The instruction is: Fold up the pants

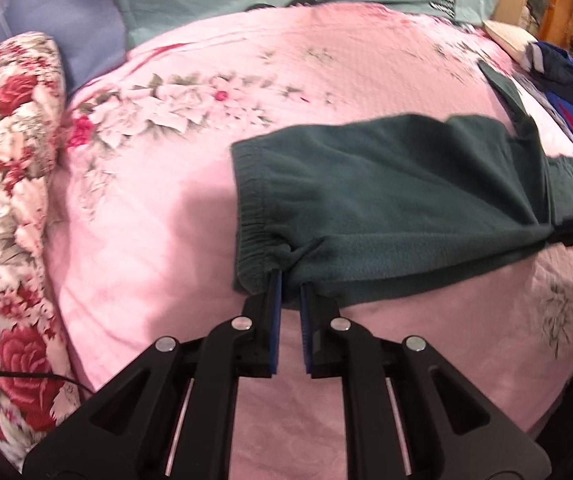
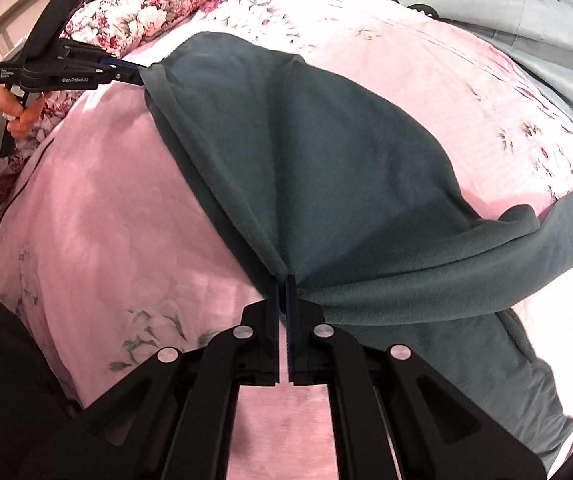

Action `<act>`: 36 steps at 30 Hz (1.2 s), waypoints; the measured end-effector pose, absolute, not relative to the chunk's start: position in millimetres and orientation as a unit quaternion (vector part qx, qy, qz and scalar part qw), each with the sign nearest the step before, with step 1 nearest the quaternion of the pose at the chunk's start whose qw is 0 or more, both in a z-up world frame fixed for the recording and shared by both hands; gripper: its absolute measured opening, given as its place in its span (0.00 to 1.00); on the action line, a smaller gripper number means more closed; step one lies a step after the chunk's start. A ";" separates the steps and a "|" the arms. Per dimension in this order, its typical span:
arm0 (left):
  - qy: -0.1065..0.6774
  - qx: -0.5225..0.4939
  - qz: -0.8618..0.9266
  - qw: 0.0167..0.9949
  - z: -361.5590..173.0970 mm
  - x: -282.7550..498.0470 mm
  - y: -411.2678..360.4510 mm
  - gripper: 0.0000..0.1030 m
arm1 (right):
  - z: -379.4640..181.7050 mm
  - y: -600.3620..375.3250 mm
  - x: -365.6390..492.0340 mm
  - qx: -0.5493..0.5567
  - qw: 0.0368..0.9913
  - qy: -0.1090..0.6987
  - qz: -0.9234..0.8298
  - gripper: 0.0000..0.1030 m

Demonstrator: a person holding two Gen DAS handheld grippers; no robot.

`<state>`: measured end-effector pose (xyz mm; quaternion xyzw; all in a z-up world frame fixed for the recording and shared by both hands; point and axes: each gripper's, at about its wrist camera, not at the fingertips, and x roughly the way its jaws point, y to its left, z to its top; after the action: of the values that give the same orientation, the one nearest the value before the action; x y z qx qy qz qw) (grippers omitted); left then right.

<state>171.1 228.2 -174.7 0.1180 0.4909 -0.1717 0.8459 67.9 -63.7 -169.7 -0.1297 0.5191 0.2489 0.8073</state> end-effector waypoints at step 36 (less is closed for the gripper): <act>0.533 -0.011 -0.164 0.830 -207.6 89.4 -47.2 0.87 | -157.3 -366.9 317.8 0.263 0.813 0.511 -0.093 0.46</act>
<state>89.4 -47.2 -207.6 -0.0114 0.5328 -0.1644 0.8300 317.8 -366.9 -157.3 0.2634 0.5109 -0.0927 0.8131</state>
